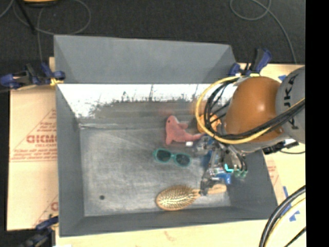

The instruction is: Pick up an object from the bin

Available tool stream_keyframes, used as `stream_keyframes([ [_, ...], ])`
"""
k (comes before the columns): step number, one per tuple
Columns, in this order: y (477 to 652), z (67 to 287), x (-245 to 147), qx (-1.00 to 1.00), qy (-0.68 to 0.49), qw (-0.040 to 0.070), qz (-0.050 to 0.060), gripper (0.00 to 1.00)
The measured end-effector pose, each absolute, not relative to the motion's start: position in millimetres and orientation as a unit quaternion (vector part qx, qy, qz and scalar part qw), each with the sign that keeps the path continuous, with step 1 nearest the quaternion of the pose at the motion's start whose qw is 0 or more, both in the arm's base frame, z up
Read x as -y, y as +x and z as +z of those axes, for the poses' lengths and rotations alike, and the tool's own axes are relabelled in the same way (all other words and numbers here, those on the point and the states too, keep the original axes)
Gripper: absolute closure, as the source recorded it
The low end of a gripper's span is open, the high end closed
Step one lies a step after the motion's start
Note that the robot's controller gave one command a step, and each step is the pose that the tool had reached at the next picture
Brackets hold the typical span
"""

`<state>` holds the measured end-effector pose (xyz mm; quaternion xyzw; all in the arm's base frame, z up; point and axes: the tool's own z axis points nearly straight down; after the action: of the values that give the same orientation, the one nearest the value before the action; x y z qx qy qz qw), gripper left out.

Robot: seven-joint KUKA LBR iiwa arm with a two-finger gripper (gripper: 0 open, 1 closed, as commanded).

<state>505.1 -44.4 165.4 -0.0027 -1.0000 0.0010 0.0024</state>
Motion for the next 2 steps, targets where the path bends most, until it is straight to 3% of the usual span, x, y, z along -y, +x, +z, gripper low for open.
stream_keyframes([
  [1, 506.7, 169.2, 44.5, 1.000, -0.002, -0.001, 0.001, 0.00],
  [2, 480.6, 97.4, 22.5, 0.999, 0.036, -0.001, 0.001, 1.00],
])
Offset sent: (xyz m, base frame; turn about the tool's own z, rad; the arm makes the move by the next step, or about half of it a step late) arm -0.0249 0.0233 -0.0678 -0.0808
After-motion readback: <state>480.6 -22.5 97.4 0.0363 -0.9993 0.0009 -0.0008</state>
